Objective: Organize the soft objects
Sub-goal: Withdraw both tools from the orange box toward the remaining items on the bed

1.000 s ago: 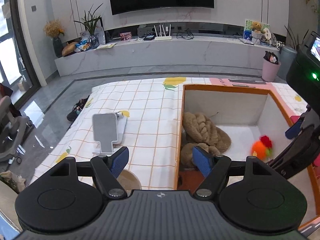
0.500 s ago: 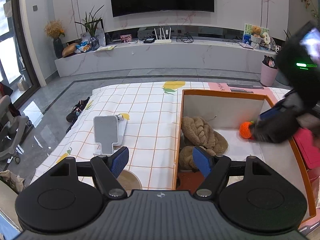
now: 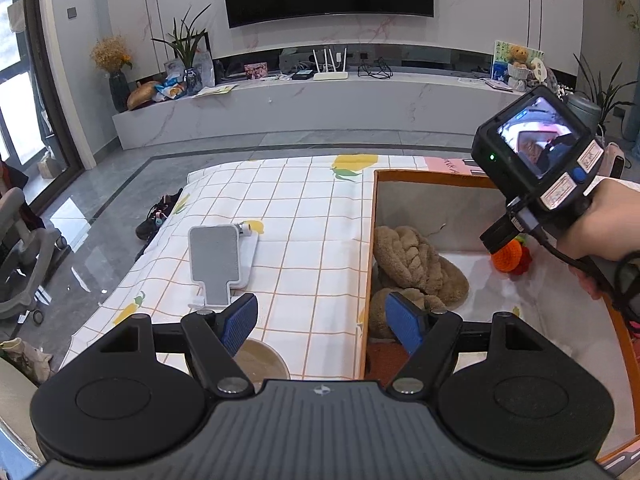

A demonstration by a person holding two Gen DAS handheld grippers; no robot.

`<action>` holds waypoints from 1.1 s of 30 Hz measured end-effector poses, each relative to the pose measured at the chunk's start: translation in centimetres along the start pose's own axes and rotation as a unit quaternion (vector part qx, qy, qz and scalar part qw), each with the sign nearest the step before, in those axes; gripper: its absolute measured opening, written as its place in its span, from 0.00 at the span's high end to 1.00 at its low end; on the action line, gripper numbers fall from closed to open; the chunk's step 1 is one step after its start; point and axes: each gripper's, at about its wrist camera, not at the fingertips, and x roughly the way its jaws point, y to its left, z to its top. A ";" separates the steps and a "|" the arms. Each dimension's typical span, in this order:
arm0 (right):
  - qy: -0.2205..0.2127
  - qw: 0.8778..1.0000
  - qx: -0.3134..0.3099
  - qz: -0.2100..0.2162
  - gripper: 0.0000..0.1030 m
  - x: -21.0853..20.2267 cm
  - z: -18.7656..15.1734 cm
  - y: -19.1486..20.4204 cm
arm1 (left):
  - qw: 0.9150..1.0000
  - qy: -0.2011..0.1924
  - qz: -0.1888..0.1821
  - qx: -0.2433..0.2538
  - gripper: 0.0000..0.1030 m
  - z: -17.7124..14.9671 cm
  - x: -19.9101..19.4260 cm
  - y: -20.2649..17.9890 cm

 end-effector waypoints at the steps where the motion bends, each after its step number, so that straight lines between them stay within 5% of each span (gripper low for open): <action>1: 0.003 1.000 0.002 -0.008 1.00 0.5 -0.1 -0.1 | 1.000 0.000 0.000 0.001 0.17 0.0 0.0 0.0; 6: 0.034 0.999 0.030 0.010 1.00 1.1 0.0 -0.9 | 1.000 0.003 0.002 0.006 0.17 -0.1 0.1 -0.3; 9: 0.102 0.993 0.030 0.052 1.00 1.5 -1.1 -0.9 | 1.000 0.003 0.000 0.012 0.17 -0.1 -0.1 -0.7; 15: 0.119 0.989 -0.025 0.088 1.00 0.0 -4.2 1.4 | 1.000 -0.006 -0.005 0.019 0.17 0.0 -0.7 -1.1; 21: 0.077 0.995 0.005 0.063 1.00 -2.2 -4.5 1.0 | 1.000 -0.007 -0.005 0.025 0.17 0.1 -0.9 -1.3; 27: 0.021 0.994 0.071 0.085 0.96 -5.9 -4.8 -0.4 | 1.000 -0.009 -0.002 0.017 0.17 0.3 -1.0 -1.3; 31: -0.027 0.986 0.099 0.131 0.60 -9.0 -6.7 -1.1 | 1.000 -0.012 -0.006 0.025 0.17 0.3 -1.6 -1.9; 33: -0.054 0.984 0.104 0.137 0.60 -10.7 -7.7 -1.0 | 0.999 -0.018 -0.003 0.029 0.17 0.4 -2.2 -2.3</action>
